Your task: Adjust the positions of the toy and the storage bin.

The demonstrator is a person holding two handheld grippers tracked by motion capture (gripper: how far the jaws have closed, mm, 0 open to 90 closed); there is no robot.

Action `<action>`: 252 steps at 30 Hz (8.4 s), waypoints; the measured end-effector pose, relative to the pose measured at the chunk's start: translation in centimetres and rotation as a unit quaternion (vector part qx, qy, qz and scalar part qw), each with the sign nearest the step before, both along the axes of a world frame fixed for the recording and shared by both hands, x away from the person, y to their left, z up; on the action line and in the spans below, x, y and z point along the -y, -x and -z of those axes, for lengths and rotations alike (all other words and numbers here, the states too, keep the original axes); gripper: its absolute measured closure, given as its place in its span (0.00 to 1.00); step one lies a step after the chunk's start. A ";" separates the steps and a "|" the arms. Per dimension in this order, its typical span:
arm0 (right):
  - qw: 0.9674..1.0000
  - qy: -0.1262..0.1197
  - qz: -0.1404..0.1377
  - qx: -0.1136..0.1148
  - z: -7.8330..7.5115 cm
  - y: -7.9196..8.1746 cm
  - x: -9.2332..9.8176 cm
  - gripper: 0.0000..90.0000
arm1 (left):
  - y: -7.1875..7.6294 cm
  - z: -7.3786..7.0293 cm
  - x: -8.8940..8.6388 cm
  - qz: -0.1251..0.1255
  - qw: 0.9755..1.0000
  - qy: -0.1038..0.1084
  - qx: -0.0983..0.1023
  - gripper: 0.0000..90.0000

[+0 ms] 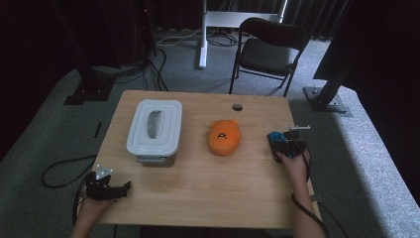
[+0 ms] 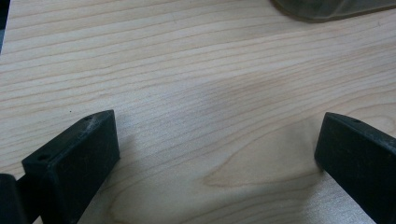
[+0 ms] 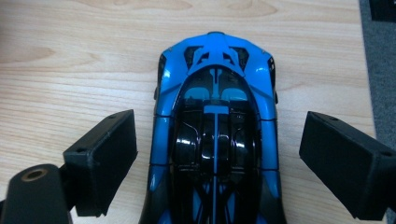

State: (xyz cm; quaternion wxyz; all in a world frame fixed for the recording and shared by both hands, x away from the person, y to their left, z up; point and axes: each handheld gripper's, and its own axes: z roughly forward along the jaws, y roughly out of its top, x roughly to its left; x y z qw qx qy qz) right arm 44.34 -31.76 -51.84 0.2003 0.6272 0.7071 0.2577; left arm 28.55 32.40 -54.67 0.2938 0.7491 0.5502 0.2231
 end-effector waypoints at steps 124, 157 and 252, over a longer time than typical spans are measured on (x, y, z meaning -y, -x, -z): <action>0.969 -0.048 -0.241 0.019 -1.6 15.5 -1.1 0.24 | 0.1 0.0 0.0 0.000 1.000 -0.001 -0.001 0.00; 0.963 -0.086 -0.249 0.066 -5.5 7.4 -4.5 0.22 | 0.1 0.0 0.0 0.000 1.000 -0.001 -0.001 0.00; 0.983 -0.072 -0.170 0.022 -5.0 -0.2 -9.0 0.85 | 0.1 0.0 0.0 0.002 1.000 0.000 0.000 0.00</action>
